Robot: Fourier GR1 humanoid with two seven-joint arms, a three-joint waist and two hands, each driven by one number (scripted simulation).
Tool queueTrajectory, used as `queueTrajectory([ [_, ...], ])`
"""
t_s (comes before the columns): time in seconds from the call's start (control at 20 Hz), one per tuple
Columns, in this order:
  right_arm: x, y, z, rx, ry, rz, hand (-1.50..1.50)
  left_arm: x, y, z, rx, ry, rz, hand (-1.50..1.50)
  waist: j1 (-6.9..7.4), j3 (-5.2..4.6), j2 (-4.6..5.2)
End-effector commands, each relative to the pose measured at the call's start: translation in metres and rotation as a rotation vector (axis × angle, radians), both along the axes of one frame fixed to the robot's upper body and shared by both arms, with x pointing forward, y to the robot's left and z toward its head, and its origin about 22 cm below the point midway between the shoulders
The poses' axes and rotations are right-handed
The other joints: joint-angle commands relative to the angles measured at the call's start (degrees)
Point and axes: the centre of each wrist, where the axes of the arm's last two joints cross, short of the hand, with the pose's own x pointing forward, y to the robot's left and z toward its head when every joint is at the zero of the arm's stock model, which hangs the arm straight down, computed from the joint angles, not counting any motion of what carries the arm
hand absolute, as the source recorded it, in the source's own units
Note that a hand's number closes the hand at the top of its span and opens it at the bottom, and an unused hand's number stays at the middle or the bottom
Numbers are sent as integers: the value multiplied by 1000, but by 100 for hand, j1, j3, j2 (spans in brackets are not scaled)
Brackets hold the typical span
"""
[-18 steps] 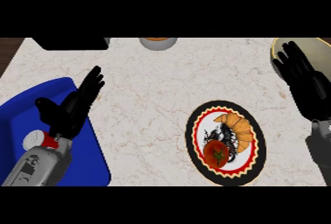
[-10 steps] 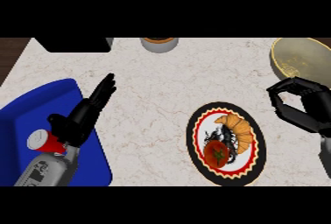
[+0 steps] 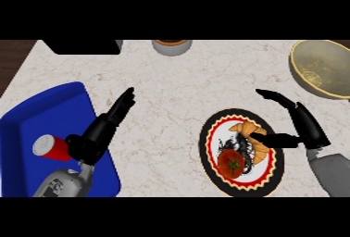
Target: Pick the croissant from the plate and place it in the bowl
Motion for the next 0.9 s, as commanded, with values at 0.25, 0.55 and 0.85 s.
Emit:
queueTrajectory([
  [0.25, 24, -4, 51, -645, 198, 52, -150, -1, 8, 0, 3, -1, -25, 0, 56, -25, -26],
  [0.55, 38, 27, 93, -865, 530, 219, -150, 3, 4, 6, 3, 3, -24, 0, 33, -28, -43],
  [0.85, 58, 81, 112, -894, 682, 248, -150, -13, -2, -8, 4, -7, -26, 0, 36, -6, -18],
])
